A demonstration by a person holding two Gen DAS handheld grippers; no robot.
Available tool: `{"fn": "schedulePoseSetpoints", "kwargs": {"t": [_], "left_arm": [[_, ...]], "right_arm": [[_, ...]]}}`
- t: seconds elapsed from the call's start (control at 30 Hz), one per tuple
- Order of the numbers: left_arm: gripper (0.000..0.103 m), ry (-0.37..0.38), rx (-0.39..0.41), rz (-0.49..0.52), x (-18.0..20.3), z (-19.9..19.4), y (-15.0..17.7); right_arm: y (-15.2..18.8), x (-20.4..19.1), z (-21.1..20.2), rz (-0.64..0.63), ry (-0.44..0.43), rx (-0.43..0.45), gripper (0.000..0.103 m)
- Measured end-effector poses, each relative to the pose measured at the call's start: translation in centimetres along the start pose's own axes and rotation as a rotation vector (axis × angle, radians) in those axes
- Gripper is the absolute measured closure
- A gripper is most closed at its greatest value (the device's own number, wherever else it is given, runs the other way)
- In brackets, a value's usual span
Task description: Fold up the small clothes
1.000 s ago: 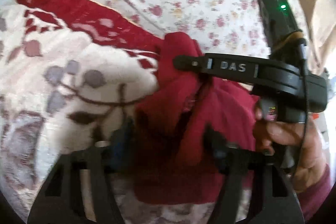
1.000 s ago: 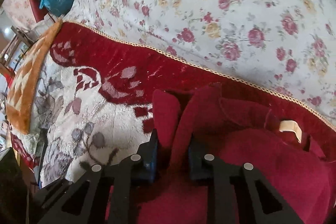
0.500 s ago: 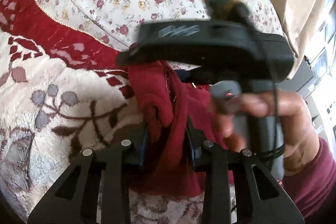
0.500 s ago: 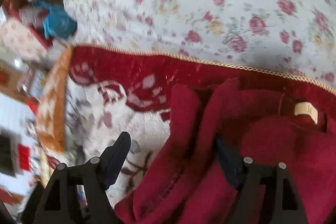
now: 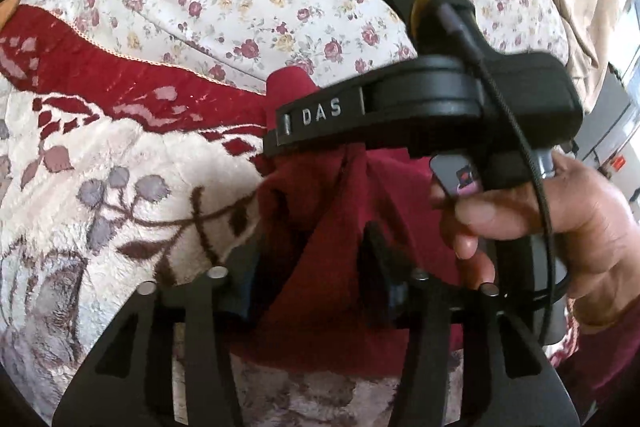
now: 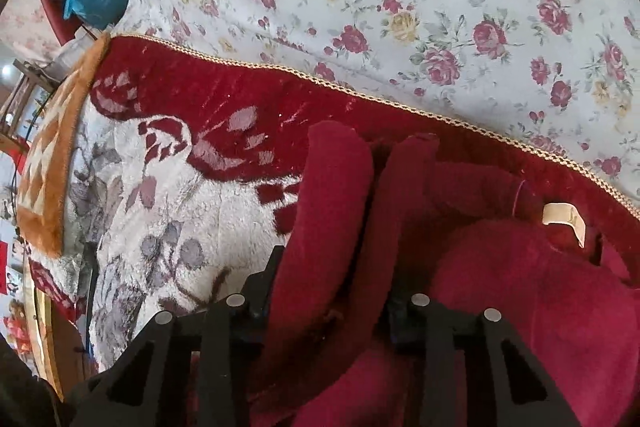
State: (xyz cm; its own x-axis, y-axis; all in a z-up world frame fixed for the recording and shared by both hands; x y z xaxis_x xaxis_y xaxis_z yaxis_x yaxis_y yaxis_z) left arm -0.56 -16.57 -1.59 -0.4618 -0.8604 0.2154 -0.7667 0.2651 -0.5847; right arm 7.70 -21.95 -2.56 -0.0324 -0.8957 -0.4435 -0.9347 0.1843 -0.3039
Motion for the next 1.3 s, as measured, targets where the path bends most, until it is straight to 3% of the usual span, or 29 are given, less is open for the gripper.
{"fn": "schedulePoseSetpoints", "kwargs": {"t": [0.3,0.33,0.43,0.6,0.73,0.83,1.0,1.2,1.3], "left_arm": [[0.053,-0.001,-0.026,-0.012,0.2,0.9,0.5],[0.073,0.022,-0.030,-0.024,0.5,0.7,0.4],[0.080,0.066,-0.022,-0.067,1.3,-0.6,-0.4],[0.081,0.116,0.023,0.021,6.2,-3.7,-1.4],[0.082,0.153,0.003,0.095,12.1,-4.4,-1.6],[0.082,0.162,-0.010,0.168,17.0,-3.8,-1.5],[0.082,0.169,-0.053,0.245,23.0,-1.4,-0.1],[0.082,0.115,-0.144,0.298,26.5,3.0,3.0],[0.079,0.116,-0.151,0.339,26.7,2.7,3.4]], "right_arm": [[0.4,0.0,-0.5,0.013,-0.029,0.020,0.065],[0.5,0.0,-0.7,0.007,-0.029,0.022,0.065],[0.7,-0.1,-1.8,-0.016,-0.027,0.032,0.073],[0.5,0.0,-7.3,-0.055,-0.058,0.106,0.075],[1.1,1.6,-12.3,-0.064,-0.053,0.162,0.075],[2.1,4.8,-16.0,-0.039,-0.032,0.206,0.075],[6.9,12.4,-20.1,0.085,-0.024,0.260,0.076],[10.8,19.1,-18.8,0.214,-0.014,0.242,0.076],[12.1,21.7,-16.4,0.289,0.009,0.220,0.076]]}}
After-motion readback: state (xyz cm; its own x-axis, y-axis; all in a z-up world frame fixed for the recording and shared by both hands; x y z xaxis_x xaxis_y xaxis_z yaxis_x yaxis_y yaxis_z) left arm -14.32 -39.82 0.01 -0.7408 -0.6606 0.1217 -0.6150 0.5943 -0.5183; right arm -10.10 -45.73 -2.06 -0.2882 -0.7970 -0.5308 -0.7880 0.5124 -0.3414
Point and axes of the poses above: each gripper's, at about its wrist camera, not at the fingertips, and z roughly the way its jaws point, x to its right, y to its underside, the point moved 9 cm from there along z, roughly the way its jaws point, and after that the axes turned 10 degrees about -y, right-handed, at the moved point
